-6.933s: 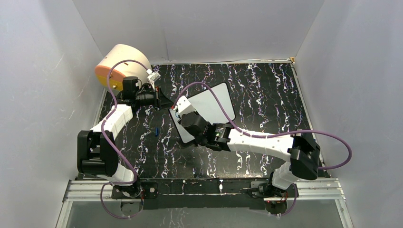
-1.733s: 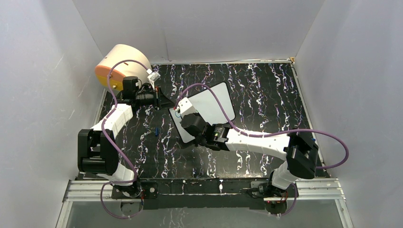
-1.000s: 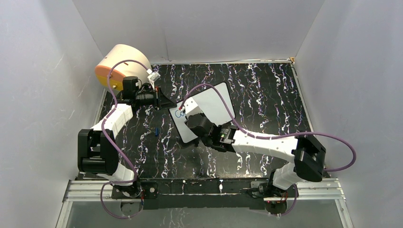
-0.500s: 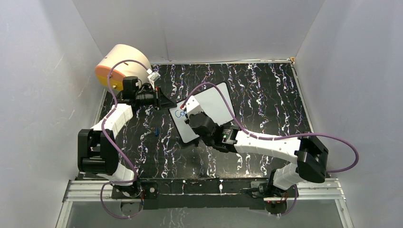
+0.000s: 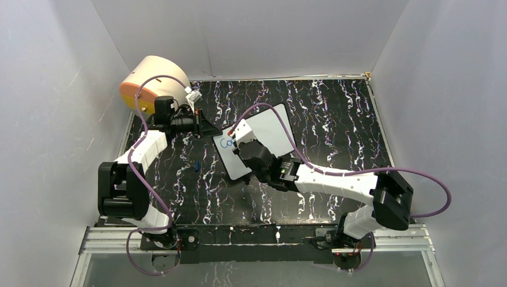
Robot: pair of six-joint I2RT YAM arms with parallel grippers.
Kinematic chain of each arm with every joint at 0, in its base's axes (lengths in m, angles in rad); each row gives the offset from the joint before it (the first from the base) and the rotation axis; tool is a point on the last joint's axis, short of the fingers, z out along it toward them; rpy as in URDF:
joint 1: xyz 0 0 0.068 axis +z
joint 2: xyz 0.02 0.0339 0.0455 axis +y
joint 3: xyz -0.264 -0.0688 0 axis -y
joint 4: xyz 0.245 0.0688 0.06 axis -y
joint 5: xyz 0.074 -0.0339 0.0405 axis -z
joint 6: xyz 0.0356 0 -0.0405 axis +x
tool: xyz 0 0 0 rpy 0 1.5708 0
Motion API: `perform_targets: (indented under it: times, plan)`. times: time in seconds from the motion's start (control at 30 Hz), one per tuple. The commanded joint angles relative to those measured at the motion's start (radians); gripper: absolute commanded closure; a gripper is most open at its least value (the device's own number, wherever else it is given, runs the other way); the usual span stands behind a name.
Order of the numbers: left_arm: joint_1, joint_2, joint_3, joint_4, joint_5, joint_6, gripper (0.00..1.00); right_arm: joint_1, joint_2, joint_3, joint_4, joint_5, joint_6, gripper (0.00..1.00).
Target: Write a sentence on the whiteboard
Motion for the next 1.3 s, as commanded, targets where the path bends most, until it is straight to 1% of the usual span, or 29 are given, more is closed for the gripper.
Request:
perform_targets:
  times: [0.0,0.4,1.27]
  plan:
    - [-0.001,0.018,0.010,-0.041,-0.027,0.022,1.00,-0.007,-0.027,-0.004,0.071,0.000,-0.002,1.00]
    - [-0.001,0.020,0.010,-0.041,-0.025,0.022,1.00,-0.016,0.004,0.005,0.065,-0.017,-0.006,1.00]
    - [-0.001,0.026,0.012,-0.042,-0.019,0.024,1.00,-0.022,0.018,-0.001,0.096,-0.034,-0.011,1.00]
